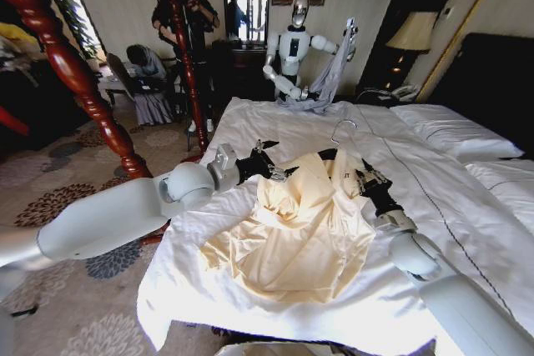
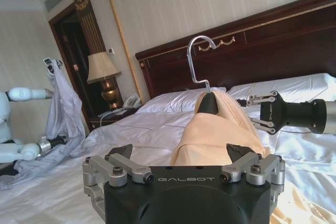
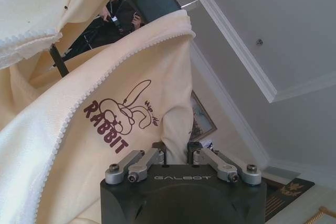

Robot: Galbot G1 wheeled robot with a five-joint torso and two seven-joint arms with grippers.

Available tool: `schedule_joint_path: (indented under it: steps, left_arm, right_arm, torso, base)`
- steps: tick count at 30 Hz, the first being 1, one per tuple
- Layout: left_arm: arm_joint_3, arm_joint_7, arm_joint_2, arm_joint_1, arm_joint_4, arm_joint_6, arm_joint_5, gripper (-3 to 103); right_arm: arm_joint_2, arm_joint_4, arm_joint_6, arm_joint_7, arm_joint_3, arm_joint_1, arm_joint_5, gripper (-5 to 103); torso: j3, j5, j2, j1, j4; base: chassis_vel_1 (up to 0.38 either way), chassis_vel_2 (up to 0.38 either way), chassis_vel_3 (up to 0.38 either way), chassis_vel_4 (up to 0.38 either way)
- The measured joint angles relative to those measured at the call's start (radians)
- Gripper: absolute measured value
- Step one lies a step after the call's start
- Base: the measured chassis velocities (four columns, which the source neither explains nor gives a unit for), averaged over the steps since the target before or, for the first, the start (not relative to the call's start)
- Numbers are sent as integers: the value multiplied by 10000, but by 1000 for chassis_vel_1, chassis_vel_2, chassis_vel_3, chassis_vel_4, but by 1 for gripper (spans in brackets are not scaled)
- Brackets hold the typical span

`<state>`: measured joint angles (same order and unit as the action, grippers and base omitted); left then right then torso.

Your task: Pick up the clothes from the bed and hang them on the clothes hanger.

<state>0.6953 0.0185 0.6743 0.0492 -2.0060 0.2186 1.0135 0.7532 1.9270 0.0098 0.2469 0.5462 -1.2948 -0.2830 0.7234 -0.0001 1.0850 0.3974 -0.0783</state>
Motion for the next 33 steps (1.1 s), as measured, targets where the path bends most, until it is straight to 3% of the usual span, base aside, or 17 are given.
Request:
schedule_joint_path:
  steps: [6, 22, 27, 29, 31, 32, 33]
  left_arm:
    - [-276, 510, 103, -574, 640, -99, 327, 100]
    - [-225, 479, 665, -1332, 1041, -86, 1015, 97]
    - [-255, 291, 809, -1284, 1074, 12, 1337, 89]
    - [-47, 326, 763, -1138, 1078, 81, 1337, 79]
    - [38, 347, 746, -1098, 1078, 101, 1309, 79]
    - [151, 382, 733, -1061, 1071, 120, 1264, 68]
    - [248, 432, 733, -1029, 1054, 123, 1226, 68]
  right_arm:
    - [-151, 378, -29, 52, -39, -219, 65, 19]
    - [-453, 729, 682, -444, -123, -462, -188, 19]
    - [-432, 811, 884, -589, -110, -644, -188, 19]
    - [-434, 854, 957, -657, -109, -651, -199, 19]
    - [-440, 858, 991, -681, -110, -647, -209, 19]
    - [-456, 859, 1047, -710, -107, -634, -219, 19]
    - [-474, 868, 1099, -742, -104, -621, -224, 19]
  torso:
    - [0, 0, 0, 0, 4]
    - [0, 2, 0, 0, 5]
    - [0, 3, 0, 0, 2]
    - [0, 3, 1, 0, 5]
    - [0, 2, 0, 0, 6]
    - [0, 3, 0, 0, 6]
    - [0, 2, 0, 0, 6]
  base:
    - [0, 0, 0, 0]
    - [0, 0, 0, 0]
    - [0, 0, 0, 0]
    - [0, 0, 0, 0]
    - [0, 0, 0, 0]
    - [0, 0, 0, 0]
    - [0, 0, 0, 0]
